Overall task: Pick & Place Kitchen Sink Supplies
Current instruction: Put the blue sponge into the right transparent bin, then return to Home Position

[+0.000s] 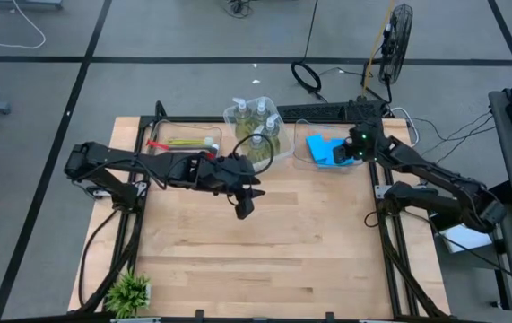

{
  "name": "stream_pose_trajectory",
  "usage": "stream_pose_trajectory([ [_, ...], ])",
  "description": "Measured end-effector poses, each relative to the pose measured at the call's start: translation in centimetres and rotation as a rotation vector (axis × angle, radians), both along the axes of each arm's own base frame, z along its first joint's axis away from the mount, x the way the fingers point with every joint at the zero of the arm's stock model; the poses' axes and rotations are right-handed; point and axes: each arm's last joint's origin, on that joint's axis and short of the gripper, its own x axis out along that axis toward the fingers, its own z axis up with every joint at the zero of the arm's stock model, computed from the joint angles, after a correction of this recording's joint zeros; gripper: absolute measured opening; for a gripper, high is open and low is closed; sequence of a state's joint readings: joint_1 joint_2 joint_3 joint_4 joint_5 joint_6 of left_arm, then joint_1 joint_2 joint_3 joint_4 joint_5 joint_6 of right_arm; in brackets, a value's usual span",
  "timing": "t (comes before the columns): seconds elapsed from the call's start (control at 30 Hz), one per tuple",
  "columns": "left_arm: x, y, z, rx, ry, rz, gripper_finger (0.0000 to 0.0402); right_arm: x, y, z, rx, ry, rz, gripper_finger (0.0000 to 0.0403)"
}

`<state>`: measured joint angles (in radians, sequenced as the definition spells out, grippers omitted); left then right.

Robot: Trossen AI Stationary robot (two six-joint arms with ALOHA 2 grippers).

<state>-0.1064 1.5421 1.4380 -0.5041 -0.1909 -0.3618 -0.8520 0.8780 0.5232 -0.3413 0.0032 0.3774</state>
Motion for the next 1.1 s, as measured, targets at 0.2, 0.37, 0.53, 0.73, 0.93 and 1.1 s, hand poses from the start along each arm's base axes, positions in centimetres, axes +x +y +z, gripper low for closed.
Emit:
stream_pose_trajectory([
  [0.2, 0.0, 0.0, 0.0, 0.021, 0.006, -0.04, 0.0157, -0.8, 0.8, 0.3, 0.003, 0.027, -0.018, 0.0141],
  [0.37, -0.9, 0.3, 0.2, 0.032, 0.03, -0.041, 0.0157, -1.4, 1.5, 0.9, -0.015, 0.008, -0.019, 0.0137],
  [0.53, -3.7, 1.0, -0.9, 0.006, -0.043, -0.009, 0.0157, -1.9, 2.2, 2.2, -0.084, -0.076, -0.016, 0.0126],
  [0.73, -8.9, 1.1, -3.2, -0.024, -0.167, 0.003, 0.0157, -2.3, 3.6, 4.3, -0.16, -0.294, 0.17, 0.0111],
  [0.93, -13.6, 1.0, -5.1, -0.042, -0.288, 0.055, 0.0157, -2.8, 4.9, 6.3, -0.261, -0.481, 0.33, 0.0091],
  [1.1, -16.7, 1.1, -6.7, -0.034, -0.327, 0.103, 0.0157, -3.4, 5.6, 6.9, -0.244, -0.57, 0.295, 0.008],
])
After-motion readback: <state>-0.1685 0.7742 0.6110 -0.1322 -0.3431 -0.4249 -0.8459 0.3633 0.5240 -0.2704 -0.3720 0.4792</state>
